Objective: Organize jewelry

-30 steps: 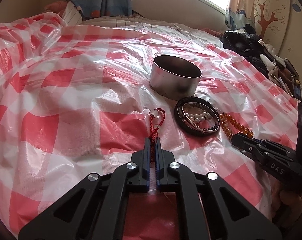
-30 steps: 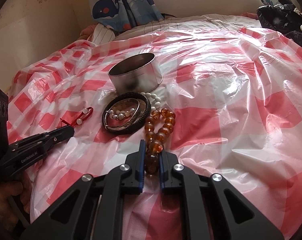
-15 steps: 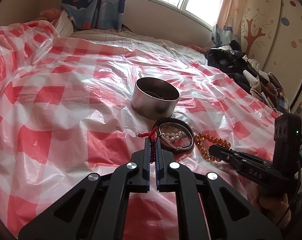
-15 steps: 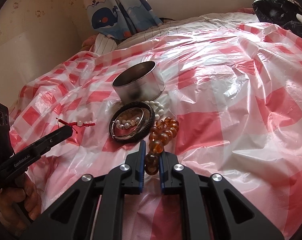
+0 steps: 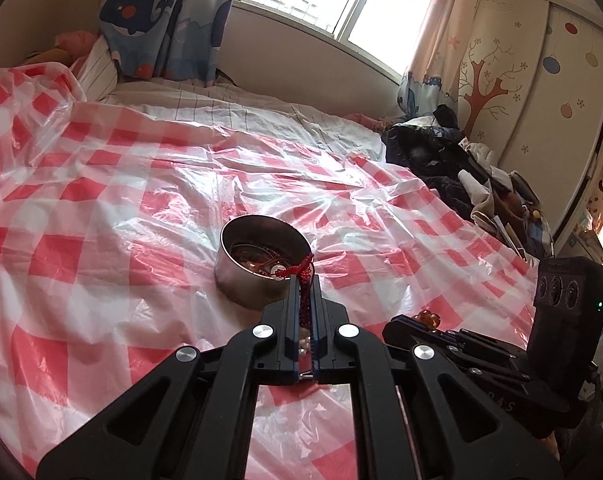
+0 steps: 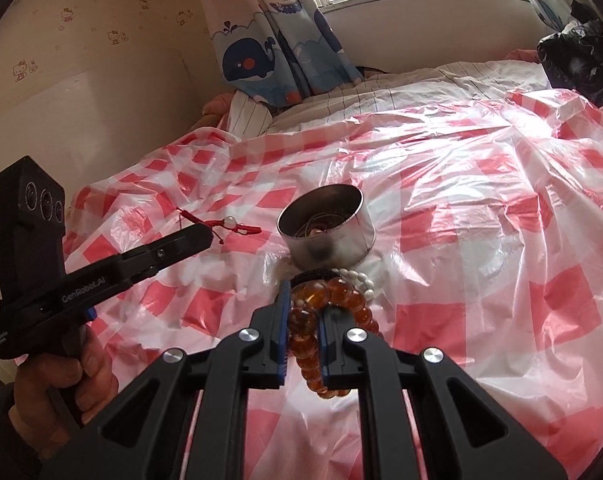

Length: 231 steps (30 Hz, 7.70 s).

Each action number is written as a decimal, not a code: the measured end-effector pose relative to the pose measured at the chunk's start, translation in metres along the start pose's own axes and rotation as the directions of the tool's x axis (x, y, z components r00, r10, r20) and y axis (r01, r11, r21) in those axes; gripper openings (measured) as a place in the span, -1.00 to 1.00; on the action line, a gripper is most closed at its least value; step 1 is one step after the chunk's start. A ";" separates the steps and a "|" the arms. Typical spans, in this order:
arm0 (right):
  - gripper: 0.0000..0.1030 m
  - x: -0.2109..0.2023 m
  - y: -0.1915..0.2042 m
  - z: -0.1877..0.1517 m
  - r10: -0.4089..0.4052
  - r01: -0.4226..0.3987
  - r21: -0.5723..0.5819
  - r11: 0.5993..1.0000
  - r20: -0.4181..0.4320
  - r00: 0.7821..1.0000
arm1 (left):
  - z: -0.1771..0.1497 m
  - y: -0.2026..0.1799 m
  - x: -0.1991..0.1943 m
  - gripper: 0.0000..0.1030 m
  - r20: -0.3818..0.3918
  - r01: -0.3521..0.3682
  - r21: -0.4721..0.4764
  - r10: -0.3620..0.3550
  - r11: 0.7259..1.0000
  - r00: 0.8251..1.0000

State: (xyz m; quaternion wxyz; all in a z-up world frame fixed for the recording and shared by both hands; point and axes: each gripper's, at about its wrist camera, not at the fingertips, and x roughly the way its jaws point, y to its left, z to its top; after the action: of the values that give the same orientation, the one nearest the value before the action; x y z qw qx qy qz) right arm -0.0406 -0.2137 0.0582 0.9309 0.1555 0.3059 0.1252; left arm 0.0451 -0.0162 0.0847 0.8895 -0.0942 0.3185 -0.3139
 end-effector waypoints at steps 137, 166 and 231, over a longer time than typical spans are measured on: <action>-0.94 0.053 -0.042 -0.003 -0.254 0.224 -0.151 0.963 -0.225 0.940 | -0.030 0.027 0.052 -0.83 -0.209 -0.289 0.203 0.329 0.936 0.921; -0.92 0.059 -0.047 -0.001 -0.248 0.221 -0.135 0.966 -0.245 0.937 | -0.036 0.033 0.064 -0.34 -0.257 -0.297 0.190 0.339 0.936 0.905; -0.93 0.048 -0.045 0.008 -0.161 0.152 -0.073 0.986 -0.148 0.976 | -0.027 0.033 0.051 -0.82 -0.207 -0.229 0.127 0.251 0.965 0.946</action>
State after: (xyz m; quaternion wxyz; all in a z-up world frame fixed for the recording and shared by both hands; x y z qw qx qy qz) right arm 0.0080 -0.2414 0.0223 0.9158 0.0923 0.3840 0.0725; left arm 0.0755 -0.0207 0.0255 0.8838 0.0259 0.4082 -0.2274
